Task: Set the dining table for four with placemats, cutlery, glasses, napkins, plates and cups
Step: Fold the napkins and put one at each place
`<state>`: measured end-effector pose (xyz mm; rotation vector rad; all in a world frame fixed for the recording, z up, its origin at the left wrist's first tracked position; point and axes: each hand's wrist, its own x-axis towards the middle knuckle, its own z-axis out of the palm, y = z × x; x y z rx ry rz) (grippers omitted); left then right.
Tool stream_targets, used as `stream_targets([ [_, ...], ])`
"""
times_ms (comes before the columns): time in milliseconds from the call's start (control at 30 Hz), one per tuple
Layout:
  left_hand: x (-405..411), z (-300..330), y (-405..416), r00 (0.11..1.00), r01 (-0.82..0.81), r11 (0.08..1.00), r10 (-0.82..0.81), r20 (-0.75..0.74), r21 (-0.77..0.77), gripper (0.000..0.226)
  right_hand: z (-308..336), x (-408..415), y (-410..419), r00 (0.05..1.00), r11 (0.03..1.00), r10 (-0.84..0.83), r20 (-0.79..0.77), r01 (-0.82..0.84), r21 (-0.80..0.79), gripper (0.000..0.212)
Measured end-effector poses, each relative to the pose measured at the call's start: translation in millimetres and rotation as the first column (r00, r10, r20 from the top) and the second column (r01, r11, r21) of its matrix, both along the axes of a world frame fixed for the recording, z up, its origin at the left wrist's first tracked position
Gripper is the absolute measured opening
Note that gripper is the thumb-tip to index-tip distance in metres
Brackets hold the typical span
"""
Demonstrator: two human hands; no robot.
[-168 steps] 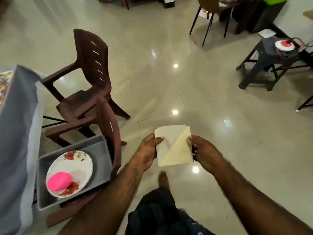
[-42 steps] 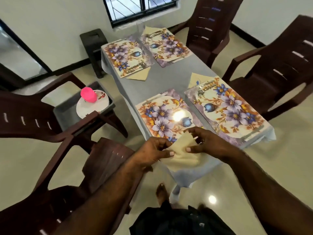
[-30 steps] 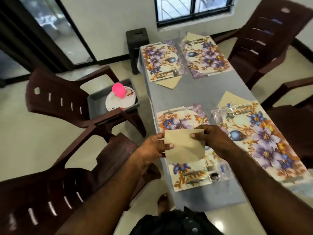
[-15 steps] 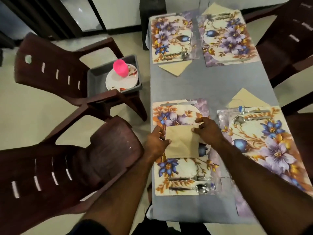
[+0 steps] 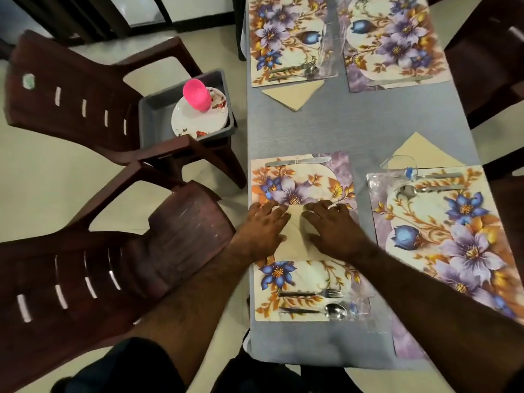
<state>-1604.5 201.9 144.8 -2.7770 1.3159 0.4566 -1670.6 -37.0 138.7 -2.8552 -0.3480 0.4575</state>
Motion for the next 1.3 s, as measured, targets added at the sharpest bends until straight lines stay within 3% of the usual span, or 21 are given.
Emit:
stream_targets([
  [133,11,-1,12,0.995,-0.006,0.981,0.025,-0.097,0.195,0.096,-1,3,-18,0.991,0.993,0.080,-0.104,-0.088,-0.075,0.101],
  [267,14,-2,30,0.996,-0.036,0.952,0.058,-0.065,0.303,0.133,-2,-4,-45,0.975,0.973,0.080,-0.205,-0.122,-0.198,0.133],
  [333,15,2,29,0.983,-0.118,0.970,0.144,-0.114,0.210,0.129,3,-1,-49,0.988,0.988,0.025,-0.153,-0.048,-0.148,0.124],
  [433,23,8,13,0.950,-0.269,0.962,0.258,-0.174,-0.042,0.083,10,18,-41,0.996,0.996,-0.087,-0.022,0.086,-0.040,0.087],
  [500,31,8,-1,0.938,-0.311,0.948,0.294,-0.183,-0.073,0.066,12,33,-28,0.989,0.990,-0.140,-0.054,0.139,-0.018,0.071],
  [667,46,7,-20,0.918,-0.342,0.940,0.337,-0.207,0.014,0.066,6,48,-3,0.945,0.961,-0.271,-0.183,0.278,0.013,0.065],
  [767,44,6,-16,0.919,-0.364,0.932,0.359,-0.164,0.003,0.067,7,50,4,0.919,0.944,-0.320,-0.230,0.330,0.005,0.043],
  [867,28,5,-7,0.923,-0.379,0.923,0.372,-0.102,-0.063,0.059,8,52,-5,0.886,0.893,-0.391,-0.250,0.431,0.132,0.020],
  [933,14,5,-1,0.935,-0.354,0.926,0.349,-0.054,-0.130,0.052,11,58,-19,0.852,0.835,-0.453,-0.261,0.509,0.212,0.023],
  [1033,-3,2,3,0.953,-0.301,0.933,0.303,-0.020,-0.197,0.049,18,70,-39,0.814,0.781,-0.498,-0.300,0.571,0.254,0.047],
  [1133,-8,3,4,0.927,-0.373,0.908,0.371,-0.047,-0.189,0.064,20,79,-48,0.729,0.684,-0.518,-0.448,0.667,0.294,0.065],
  [1200,-8,4,4,0.897,-0.441,0.880,0.435,-0.075,-0.175,0.069,20,82,-51,0.686,0.645,-0.505,-0.523,0.703,0.299,0.066],
  [1300,-13,6,1,0.903,-0.429,0.891,0.424,-0.067,-0.147,0.061,21,81,-48,0.700,0.705,-0.451,-0.554,0.660,0.260,0.053],
])
